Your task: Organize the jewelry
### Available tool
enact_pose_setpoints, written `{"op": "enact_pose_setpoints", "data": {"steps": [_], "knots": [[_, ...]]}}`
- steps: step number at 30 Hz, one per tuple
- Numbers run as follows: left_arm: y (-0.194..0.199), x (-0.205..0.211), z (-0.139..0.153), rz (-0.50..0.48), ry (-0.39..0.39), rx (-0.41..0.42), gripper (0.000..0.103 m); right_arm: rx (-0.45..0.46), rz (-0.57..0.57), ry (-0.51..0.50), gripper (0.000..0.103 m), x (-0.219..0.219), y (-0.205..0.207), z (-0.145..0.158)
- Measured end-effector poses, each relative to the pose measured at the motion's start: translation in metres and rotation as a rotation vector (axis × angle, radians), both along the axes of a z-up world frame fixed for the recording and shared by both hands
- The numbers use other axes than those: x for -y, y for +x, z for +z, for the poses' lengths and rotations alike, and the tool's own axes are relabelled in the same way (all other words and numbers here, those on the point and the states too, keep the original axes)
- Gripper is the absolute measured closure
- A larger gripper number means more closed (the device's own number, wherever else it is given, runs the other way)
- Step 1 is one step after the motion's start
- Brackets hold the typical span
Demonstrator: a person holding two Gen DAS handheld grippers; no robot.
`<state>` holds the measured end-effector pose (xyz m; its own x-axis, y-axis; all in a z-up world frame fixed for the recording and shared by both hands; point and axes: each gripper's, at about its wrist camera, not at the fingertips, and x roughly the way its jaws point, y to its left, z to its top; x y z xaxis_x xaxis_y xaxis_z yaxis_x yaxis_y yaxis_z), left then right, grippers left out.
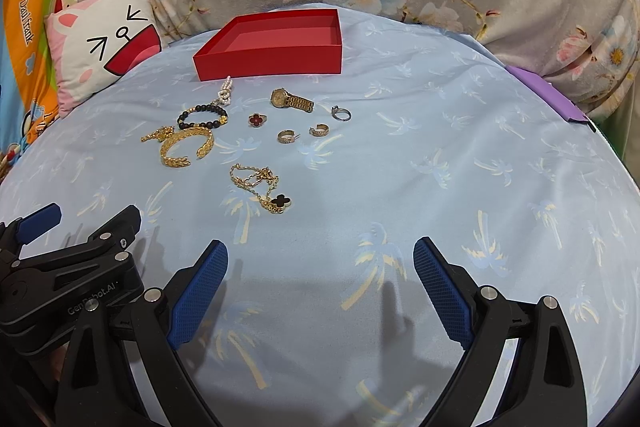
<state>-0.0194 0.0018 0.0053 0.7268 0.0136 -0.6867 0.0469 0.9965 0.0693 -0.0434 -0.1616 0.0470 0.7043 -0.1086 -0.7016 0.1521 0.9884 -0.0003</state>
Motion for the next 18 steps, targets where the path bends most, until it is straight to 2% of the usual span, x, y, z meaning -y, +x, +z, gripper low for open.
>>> {"op": "enact_pose_setpoints", "data": {"steps": [18], "knots": [[0.0014,0.0018,-0.002,-0.004,0.005,-0.007,0.005,0.0,-0.002,0.002,0.011,0.001,0.0003,-0.0001]]}}
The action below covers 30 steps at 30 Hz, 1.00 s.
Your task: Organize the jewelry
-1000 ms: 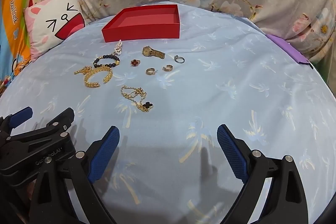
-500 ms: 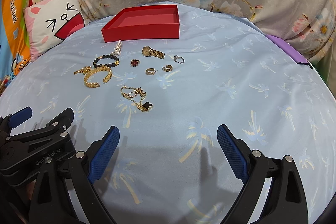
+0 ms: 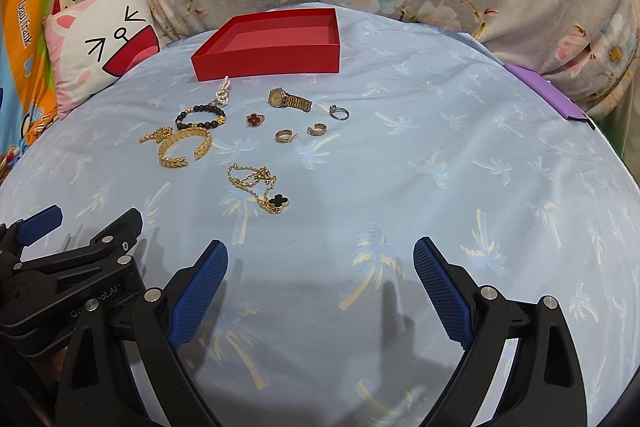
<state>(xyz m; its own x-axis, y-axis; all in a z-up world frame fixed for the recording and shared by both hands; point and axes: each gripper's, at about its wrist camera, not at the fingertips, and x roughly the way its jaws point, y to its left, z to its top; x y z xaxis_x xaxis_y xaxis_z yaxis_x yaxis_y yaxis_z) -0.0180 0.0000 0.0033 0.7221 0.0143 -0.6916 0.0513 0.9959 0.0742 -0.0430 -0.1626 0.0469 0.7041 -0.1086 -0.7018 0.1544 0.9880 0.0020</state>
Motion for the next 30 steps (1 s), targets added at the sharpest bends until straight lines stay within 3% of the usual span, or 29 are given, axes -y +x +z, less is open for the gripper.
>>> {"op": "enact_pose_setpoints", "data": {"steps": [30], "knots": [[0.0023,0.0029,-0.0051,-0.008,-0.005,-0.017,0.005,-0.002,-0.001,0.0,0.011,-0.0005,0.0009,-0.0001]]}}
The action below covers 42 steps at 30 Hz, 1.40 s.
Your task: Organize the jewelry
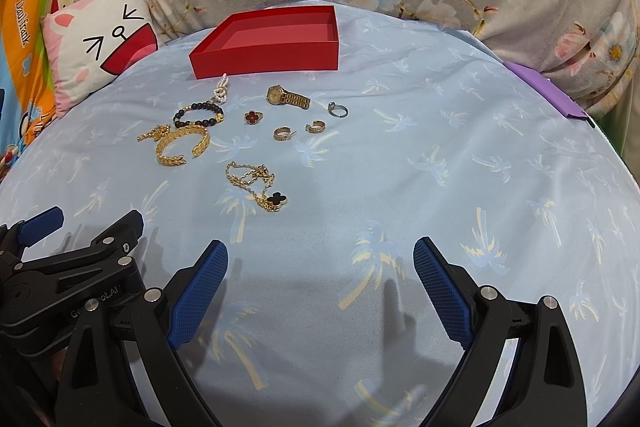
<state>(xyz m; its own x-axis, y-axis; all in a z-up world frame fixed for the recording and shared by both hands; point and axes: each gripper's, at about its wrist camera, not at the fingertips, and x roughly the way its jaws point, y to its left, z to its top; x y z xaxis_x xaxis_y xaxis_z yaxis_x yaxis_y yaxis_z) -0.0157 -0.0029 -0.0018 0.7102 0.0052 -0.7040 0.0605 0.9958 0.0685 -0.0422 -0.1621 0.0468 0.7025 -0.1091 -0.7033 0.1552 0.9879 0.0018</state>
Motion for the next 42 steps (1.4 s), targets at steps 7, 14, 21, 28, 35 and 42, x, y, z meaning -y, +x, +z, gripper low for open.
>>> {"op": "enact_pose_setpoints", "data": {"steps": [7,14,21,28,35,42], "knots": [[0.0,0.001,-0.001,0.0,0.0,-0.003,0.005,0.0,0.001,0.0,0.011,0.0,0.0,0.0],[0.0,0.001,-0.001,-0.001,0.0,-0.004,0.005,-0.001,0.0,0.0,0.011,0.0,0.001,0.0],[0.0,0.001,0.0,0.0,0.0,-0.004,0.005,-0.002,0.0,-0.001,0.011,0.0,0.001,-0.001],[0.002,0.0,-0.003,-0.007,-0.019,-0.022,0.005,-0.008,0.012,0.017,0.011,0.003,0.002,0.0],[0.01,-0.015,0.0,-0.04,-0.085,-0.08,0.005,-0.028,0.034,0.032,0.011,0.006,0.005,-0.005],[0.027,-0.05,0.024,-0.023,-0.124,-0.06,0.005,-0.025,0.047,0.054,0.011,0.015,0.018,0.013]]}}
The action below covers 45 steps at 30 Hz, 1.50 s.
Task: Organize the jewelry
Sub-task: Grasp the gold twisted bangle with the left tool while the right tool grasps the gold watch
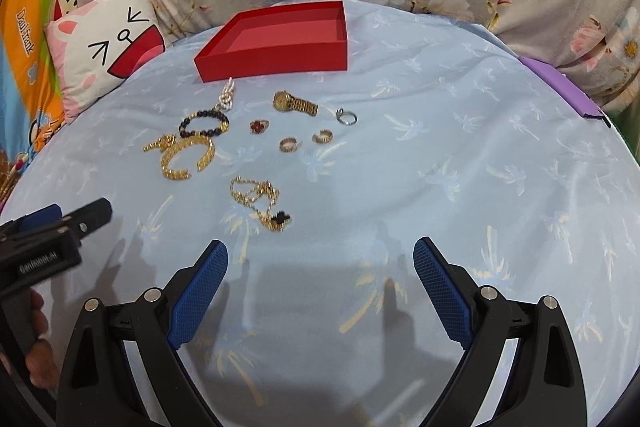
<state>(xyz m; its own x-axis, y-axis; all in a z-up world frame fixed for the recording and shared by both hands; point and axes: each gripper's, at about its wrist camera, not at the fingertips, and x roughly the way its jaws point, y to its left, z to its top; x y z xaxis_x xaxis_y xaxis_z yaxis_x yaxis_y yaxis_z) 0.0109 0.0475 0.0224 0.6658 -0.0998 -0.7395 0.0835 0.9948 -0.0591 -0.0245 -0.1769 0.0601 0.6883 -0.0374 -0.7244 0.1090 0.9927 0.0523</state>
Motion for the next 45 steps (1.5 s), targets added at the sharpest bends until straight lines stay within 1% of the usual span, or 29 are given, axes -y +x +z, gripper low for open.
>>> {"op": "enact_pose_setpoints", "data": {"steps": [3,7,12,14,16,18,20,22,23,26,31,32,37,38,39,41,43,44,45], "knots": [[0.014,-0.012,0.009,0.01,0.0,0.02,0.005,0.021,0.009,-0.012,0.011,0.005,0.009,0.013],[0.033,-0.016,0.014,0.006,0.007,0.02,0.005,0.026,0.032,-0.011,0.011,0.014,0.031,0.026],[0.049,0.0,0.012,-0.056,-0.004,0.008,0.005,0.015,0.068,0.02,0.011,0.026,0.068,0.035],[0.054,0.009,0.01,-0.08,-0.01,0.0,0.005,0.013,0.081,0.019,0.012,0.026,0.081,0.036],[0.058,0.019,0.009,-0.104,-0.019,-0.009,0.005,0.011,0.106,0.005,0.014,0.025,0.097,0.036],[0.062,0.031,0.006,-0.138,-0.023,-0.022,0.005,0.008,0.133,-0.009,0.019,0.023,0.11,0.035],[0.067,0.047,0.002,-0.17,-0.006,-0.031,0.005,-0.001,0.158,-0.018,0.023,0.02,0.126,0.033],[0.072,0.059,-0.002,-0.181,0.009,-0.035,0.005,-0.02,0.184,-0.009,0.028,0.019,0.142,0.028],[0.076,0.064,-0.005,-0.181,0.017,-0.042,0.005,-0.027,0.189,-0.01,0.029,0.018,0.146,0.026],[0.087,0.07,-0.014,-0.161,0.016,-0.07,0.005,-0.036,0.194,-0.007,0.029,0.019,0.153,0.02],[0.095,0.064,-0.025,-0.118,-0.022,-0.105,0.006,-0.047,0.182,-0.001,0.029,0.024,0.152,0.009],[0.096,0.064,-0.027,-0.118,-0.022,-0.109,0.007,-0.051,0.18,0.004,0.029,0.025,0.152,0.007],[0.09,0.072,-0.028,-0.131,0.025,-0.076,0.016,-0.068,0.18,0.019,0.029,0.029,0.156,-0.001],[0.09,0.073,-0.028,-0.132,0.036,-0.07,0.021,-0.072,0.18,0.022,0.029,0.029,0.156,-0.003],[0.089,0.074,-0.027,-0.135,0.042,-0.064,0.029,-0.076,0.181,0.027,0.029,0.029,0.157,-0.004],[0.088,0.075,-0.025,-0.144,0.041,-0.054,0.039,-0.082,0.183,0.028,0.029,0.029,0.158,-0.007],[0.088,0.075,-0.025,-0.157,0.036,-0.051,0.044,-0.085,0.185,0.027,0.029,0.029,0.158,-0.009],[0.087,0.074,-0.024,-0.161,0.032,-0.05,0.048,-0.087,0.187,0.027,0.029,0.028,0.158,-0.01],[0.086,0.074,-0.024,-0.167,0.029,-0.05,0.048,-0.089,0.19,0.026,0.029,0.027,0.159,-0.011]]}}
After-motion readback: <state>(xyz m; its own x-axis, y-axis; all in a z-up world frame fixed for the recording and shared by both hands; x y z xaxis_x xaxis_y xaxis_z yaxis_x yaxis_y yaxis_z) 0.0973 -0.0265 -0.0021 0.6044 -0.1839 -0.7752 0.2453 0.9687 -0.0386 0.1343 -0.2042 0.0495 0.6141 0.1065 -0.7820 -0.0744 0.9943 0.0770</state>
